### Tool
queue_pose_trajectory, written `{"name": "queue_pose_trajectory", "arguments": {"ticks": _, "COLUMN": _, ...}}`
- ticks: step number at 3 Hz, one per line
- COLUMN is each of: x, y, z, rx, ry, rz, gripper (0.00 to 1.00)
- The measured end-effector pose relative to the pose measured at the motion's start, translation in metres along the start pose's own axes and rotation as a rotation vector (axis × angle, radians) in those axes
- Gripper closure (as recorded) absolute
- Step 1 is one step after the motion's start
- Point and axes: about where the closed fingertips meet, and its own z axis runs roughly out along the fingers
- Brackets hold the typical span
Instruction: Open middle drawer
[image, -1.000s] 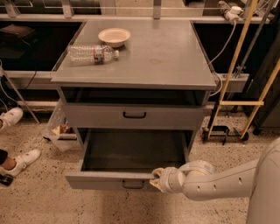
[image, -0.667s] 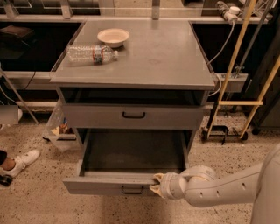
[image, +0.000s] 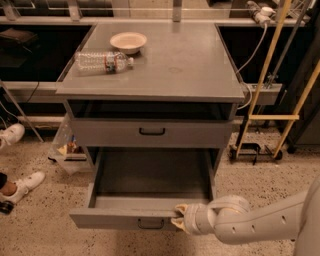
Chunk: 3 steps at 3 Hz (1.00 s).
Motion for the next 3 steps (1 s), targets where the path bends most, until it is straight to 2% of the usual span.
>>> {"name": "queue_pose_trajectory", "arguments": {"ticks": 1, "x": -0.002, "y": -0.001, "z": -0.003, "rx": 0.0, "ry": 0.0, "rz": 0.0, "gripper": 1.0}}
{"name": "queue_pose_trajectory", "arguments": {"ticks": 2, "x": 0.008, "y": 0.022, "z": -0.009, "rx": -0.016, "ry": -0.009, "rz": -0.012, "gripper": 1.0}}
{"name": "queue_pose_trajectory", "arguments": {"ticks": 3, "x": 0.006, "y": 0.021, "z": -0.011, "rx": -0.016, "ry": -0.009, "rz": -0.012, "gripper": 1.0}}
